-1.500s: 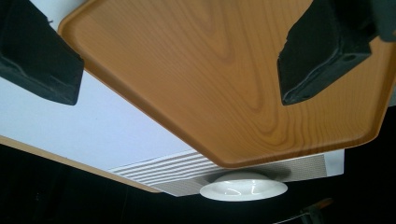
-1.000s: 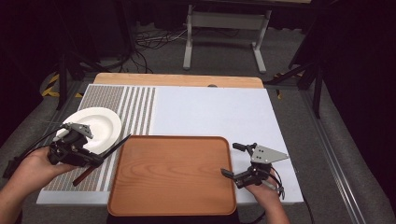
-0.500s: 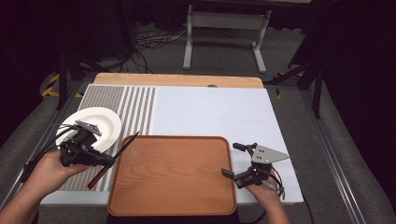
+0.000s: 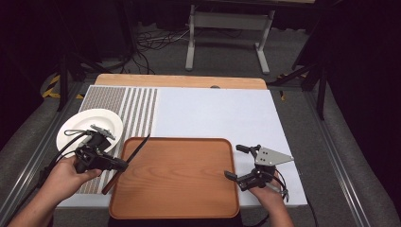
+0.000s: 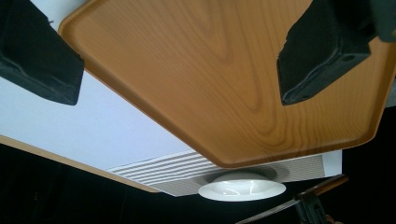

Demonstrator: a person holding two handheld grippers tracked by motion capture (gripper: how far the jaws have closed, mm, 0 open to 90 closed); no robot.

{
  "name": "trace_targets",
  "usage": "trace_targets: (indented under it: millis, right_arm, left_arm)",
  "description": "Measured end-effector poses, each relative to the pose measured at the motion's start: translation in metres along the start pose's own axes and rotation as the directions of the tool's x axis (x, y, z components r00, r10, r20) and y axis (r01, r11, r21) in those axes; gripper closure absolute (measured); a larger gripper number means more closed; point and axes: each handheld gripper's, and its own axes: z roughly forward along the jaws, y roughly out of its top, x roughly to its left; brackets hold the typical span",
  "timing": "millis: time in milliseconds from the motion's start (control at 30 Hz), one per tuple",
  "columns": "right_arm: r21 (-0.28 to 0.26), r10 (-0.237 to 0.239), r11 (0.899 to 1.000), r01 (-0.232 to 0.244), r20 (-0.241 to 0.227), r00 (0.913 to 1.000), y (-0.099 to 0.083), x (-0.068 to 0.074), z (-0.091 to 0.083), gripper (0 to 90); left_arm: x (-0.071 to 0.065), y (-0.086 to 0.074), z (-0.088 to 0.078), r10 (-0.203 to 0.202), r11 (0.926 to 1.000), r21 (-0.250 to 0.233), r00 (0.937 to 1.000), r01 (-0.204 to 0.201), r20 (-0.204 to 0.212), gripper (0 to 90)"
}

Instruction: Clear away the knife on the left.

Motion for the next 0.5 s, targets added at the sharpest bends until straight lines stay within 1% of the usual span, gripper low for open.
trace_targets:
  millis: [33, 67, 167, 233, 267, 333, 433, 467, 500]
  right_arm:
    - [0.000, 0.000, 1.000, 0.000, 0.000, 1.0000, 0.000, 0.000, 0.000, 1.5]
    - [0.000, 0.000, 1.000, 0.000, 0.000, 1.0000, 0.000, 0.000, 0.000, 1.5]
    - [-0.001, 0.000, 1.000, 0.000, 0.000, 1.0000, 0.000, 0.000, 0.000, 1.5]
    - [-0.001, -0.001, 1.000, 0.001, 0.000, 1.0000, 0.000, 0.000, 0.000, 1.5]
    - [0.000, -0.001, 1.000, 0.001, 0.001, 1.0000, 0.000, 0.000, 0.000, 1.5]
    - [-0.001, 0.000, 1.000, 0.000, 0.002, 1.0000, 0.000, 0.000, -0.001, 1.4]
    - [0.001, -0.001, 1.000, 0.001, 0.001, 1.0000, 0.000, 0.000, 0.000, 1.5]
    - [0.001, -0.003, 1.000, 0.003, 0.001, 1.0000, 0.000, 0.000, 0.000, 1.5]
    - [0.002, -0.002, 1.000, 0.002, 0.001, 1.0000, 0.000, 0.000, 0.000, 1.5]
  left_arm:
    - [-0.002, 0.001, 0.002, -0.014, 0.9999, 0.003, 0.9999, 0.014, 0.005, 77.8]
    - [-0.003, 0.001, 0.003, -0.016, 0.9999, 0.006, 0.9999, 0.016, 0.000, 77.8]
    - [-0.006, 0.004, 0.008, -0.035, 0.9992, 0.018, 0.9994, 0.035, 0.005, 77.8]
    - [-0.008, 0.005, 0.010, -0.078, 0.9967, 0.020, 0.9969, 0.078, 0.005, 77.7]
    - [-0.008, 0.005, 0.011, -0.080, 0.9966, 0.021, 0.9968, 0.080, 0.004, 77.7]
    - [-0.011, 0.005, 0.013, -0.062, 0.9981, 0.009, 0.9980, 0.062, -0.017, 77.7]
    - [-0.014, 0.006, 0.017, -0.062, 0.9980, 0.011, 0.9980, 0.062, -0.015, 77.7]
    - [-0.016, 0.006, 0.018, -0.071, 0.9975, 0.009, 0.9974, 0.071, -0.017, 77.7]
    - [-0.016, 0.006, 0.020, -0.071, 0.9974, 0.009, 0.9974, 0.071, -0.015, 77.7]
